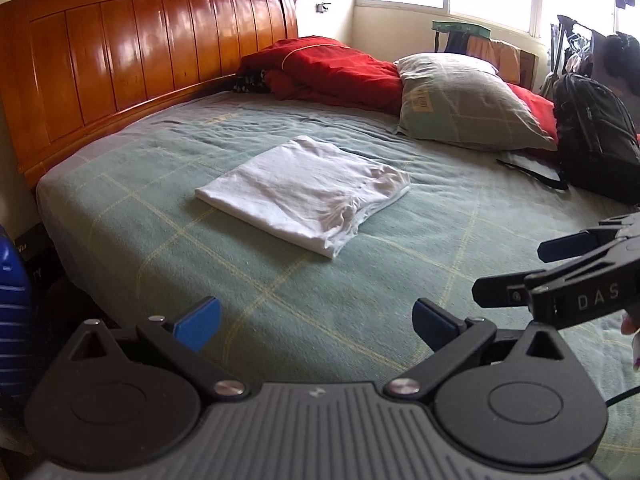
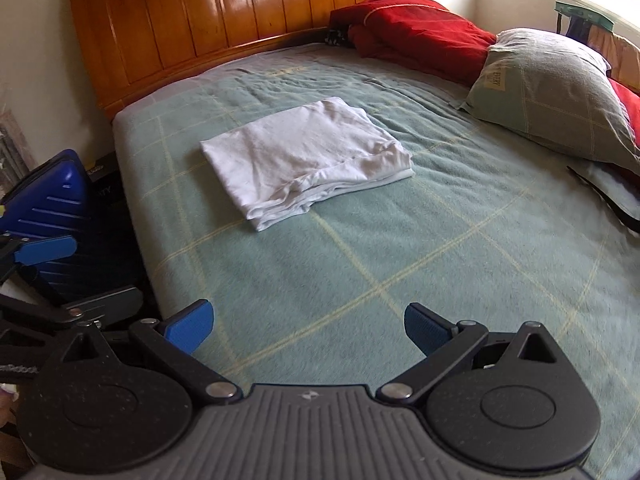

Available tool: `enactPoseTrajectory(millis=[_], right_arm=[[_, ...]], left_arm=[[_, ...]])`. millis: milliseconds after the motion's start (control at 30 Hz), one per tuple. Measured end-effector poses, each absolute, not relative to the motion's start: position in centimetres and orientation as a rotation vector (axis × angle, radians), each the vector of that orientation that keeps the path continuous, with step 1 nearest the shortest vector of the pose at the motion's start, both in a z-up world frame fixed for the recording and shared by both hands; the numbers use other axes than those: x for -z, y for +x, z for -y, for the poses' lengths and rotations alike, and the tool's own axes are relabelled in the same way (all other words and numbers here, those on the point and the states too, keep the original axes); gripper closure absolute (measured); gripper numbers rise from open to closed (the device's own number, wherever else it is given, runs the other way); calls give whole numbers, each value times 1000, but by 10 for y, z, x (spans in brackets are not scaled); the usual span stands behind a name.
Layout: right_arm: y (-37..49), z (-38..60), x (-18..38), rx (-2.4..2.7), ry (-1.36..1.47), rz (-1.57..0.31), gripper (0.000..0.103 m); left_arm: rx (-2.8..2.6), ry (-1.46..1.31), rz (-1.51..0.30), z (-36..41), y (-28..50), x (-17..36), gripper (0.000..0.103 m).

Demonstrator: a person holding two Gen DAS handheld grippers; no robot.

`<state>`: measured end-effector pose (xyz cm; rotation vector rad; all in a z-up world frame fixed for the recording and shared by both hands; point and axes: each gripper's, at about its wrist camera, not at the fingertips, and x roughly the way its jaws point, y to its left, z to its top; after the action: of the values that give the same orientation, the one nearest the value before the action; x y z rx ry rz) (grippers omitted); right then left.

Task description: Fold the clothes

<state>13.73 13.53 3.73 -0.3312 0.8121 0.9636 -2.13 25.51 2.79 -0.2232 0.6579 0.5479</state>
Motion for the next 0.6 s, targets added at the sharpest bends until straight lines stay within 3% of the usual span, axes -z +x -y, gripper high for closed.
enactPoseTrajectory(millis=[600], right_arm=[[104,-101,-56,-941,-296,-747,0]], left_arm=[[-518,-227,-663,-228,-44,-38,1]])
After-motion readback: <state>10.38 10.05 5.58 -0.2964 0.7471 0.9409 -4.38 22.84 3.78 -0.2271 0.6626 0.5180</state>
